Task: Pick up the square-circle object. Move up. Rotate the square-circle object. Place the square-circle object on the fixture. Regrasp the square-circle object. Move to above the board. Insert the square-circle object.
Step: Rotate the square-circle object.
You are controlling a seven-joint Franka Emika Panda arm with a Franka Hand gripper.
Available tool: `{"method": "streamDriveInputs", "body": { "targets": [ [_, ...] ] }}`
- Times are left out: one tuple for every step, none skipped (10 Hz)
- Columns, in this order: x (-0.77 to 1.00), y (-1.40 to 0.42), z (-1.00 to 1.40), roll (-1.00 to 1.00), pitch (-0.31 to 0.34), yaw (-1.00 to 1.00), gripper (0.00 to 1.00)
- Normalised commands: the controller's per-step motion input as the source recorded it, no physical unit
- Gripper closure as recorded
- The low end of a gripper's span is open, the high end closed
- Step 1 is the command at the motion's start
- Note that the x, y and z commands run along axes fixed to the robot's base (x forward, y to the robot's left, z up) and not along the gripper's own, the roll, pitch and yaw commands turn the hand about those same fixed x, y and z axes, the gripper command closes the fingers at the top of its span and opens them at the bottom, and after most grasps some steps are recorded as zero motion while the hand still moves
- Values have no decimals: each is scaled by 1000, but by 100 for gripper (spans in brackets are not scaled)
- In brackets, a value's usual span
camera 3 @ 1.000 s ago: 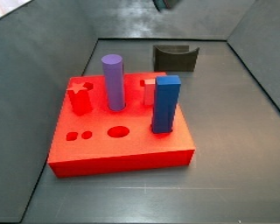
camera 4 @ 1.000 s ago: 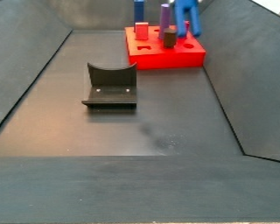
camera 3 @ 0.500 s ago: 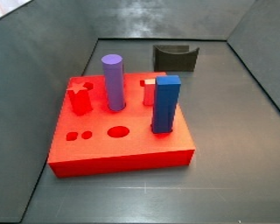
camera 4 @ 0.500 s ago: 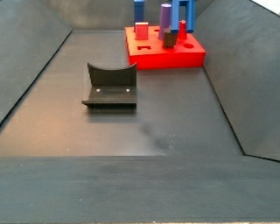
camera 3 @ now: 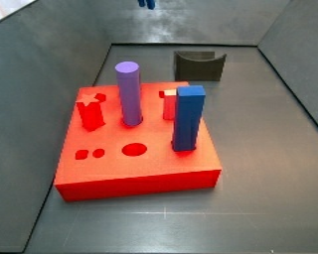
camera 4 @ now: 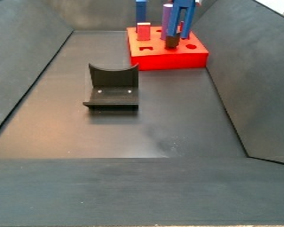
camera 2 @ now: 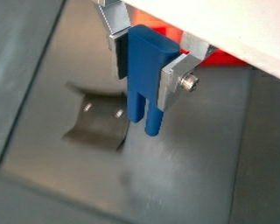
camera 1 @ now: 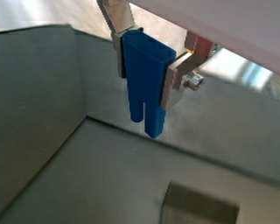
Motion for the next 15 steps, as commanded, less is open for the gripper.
{"method": "streamDriveInputs", "body": {
  "targets": [
    [-24,21,33,-924,387,-1000,100],
    [-6,15,23,-936,449,-1000,100],
    [14,18,18,-959,507,-1000,100],
    [29,24,22,-768,492,-759,100],
    [54,16,29,-550,429,-512,100],
    [79,13,7,-300,309,-243,100],
    [73,10,-6,-189,214,-127,100],
    [9,-4,0,-21,22,-1000,100],
    [0,-4,-3,-20,17,-1000,100],
    [0,-1,-4,-22,17,-1000,100],
    [0,2,-3,-23,18,-1000,100],
    [1,4,-2,-24,19,-1000,100],
    [2,5,-2,-25,20,-1000,100],
    [3,5,-2,-27,21,-1000,100],
    [3,6,-1,-29,23,-1000,100]
  ]
}}
